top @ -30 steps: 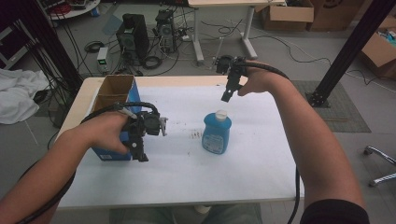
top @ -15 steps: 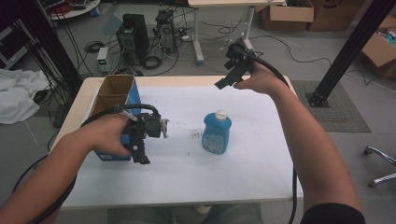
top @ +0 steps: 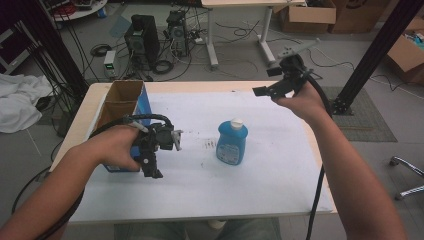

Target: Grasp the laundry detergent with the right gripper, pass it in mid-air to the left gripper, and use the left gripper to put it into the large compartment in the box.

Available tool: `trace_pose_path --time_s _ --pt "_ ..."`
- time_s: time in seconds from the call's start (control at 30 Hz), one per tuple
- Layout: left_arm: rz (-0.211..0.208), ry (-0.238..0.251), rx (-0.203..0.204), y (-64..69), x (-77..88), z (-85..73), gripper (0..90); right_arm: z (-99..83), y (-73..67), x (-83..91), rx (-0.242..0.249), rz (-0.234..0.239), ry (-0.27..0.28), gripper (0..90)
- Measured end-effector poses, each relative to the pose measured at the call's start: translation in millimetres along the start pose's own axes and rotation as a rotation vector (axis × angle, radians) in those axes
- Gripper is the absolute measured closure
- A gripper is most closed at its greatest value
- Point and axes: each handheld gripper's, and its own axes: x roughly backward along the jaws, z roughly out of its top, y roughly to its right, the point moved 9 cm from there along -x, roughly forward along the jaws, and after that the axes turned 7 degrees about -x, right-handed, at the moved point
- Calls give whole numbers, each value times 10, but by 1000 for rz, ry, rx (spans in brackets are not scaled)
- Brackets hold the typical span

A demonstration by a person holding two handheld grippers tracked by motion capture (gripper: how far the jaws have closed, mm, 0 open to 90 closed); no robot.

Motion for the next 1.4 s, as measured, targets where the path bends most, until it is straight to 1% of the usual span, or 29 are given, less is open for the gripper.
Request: trace_pose_path --time_s 0.03,0.1,0.13,0.27,0.33,0.37,0.43,0.47,0.53,0.57,0.63,0.73,0.77,0.8,0.83,0.87,0.9,0.93,0.97,1.0,1.07,1.1,1.17,1.2,1.27,1.3,1.4 --pt "2 0 -3 5 5 -1 1 -46 -18 31 -4 6 2 0" --pt "3 3 -6 11 9 -3 1 -171 -53 107 -2 -3 8 0" --pt "4 3 -7 13 12 -6 1 -236 -76 142 -7 3 11 0" --pt "6 3 -6 14 18 -26 1 -496 -160 243 -20 1 26 0" --pt "10 4 -6 12 19 -37 1 -625 -205 264 -32 11 34 0" --pt "10 2 -4 14 23 -42 1 -687 -222 271 -34 6 40 0" --pt "13 4 -3 18 29 -50 1 -813 -268 270 -49 24 55 0" --pt "13 3 -1 22 34 -54 1 -875 -279 267 -56 17 64 0" --pt "23 9 -1 22 38 -58 1 -1014 -327 239 -67 34 72 0" --pt "23 10 1 27 44 -57 1 -1058 -335 229 -64 27 74 0" --pt "25 19 -2 35 42 -51 1 -1157 -386 191 -74 50 85 0" --pt "24 13 -2 41 41 -55 1 -1278 -454 107 -75 71 93 0" --pt "26 13 0 42 42 -57 1 -1312 -471 72 -72 75 92 0" --pt "28 7 -1 41 54 -61 1 -1368 -519 -14 -69 90 91 0" --pt "29 10 2 46 63 -63 1 -1368 -519 -14 -69 90 91 0" --pt "30 8 2 49 71 -64 1 -1394 -563 -73 -61 106 88 0" --pt "30 7 3 52 77 -68 1 -1406 -591 -113 -51 108 89 0" --pt "30 6 7 56 80 -72 1 -1414 -625 -150 -40 119 89 0" --pt "33 3 3 51 84 -78 1 -1421 -658 -189 -31 130 85 0" --pt "30 2 8 59 85 -82 1 -1426 -680 -228 -22 128 84 0" --pt "30 2 11 62 90 -88 1 -1435 -736 -303 -14 145 84 0" --pt "32 2 10 60 93 -91 1 -1443 -754 -344 -8 141 84 0" --pt "34 1 13 58 95 -96 1 -1472 -793 -426 -5 150 78 0" --pt "38 1 7 50 97 -95 1 -1491 -803 -468 0 145 75 0" --pt "42 0 2 44 100 -91 1 -1536 -824 -547 -10 159 73 0" --pt "42 5 13 54 98 -86 1 -1558 -827 -584 -17 164 77 0" --pt "42 12 6 53 102 -73 1 -1617 -825 -685 -32 165 82 0"
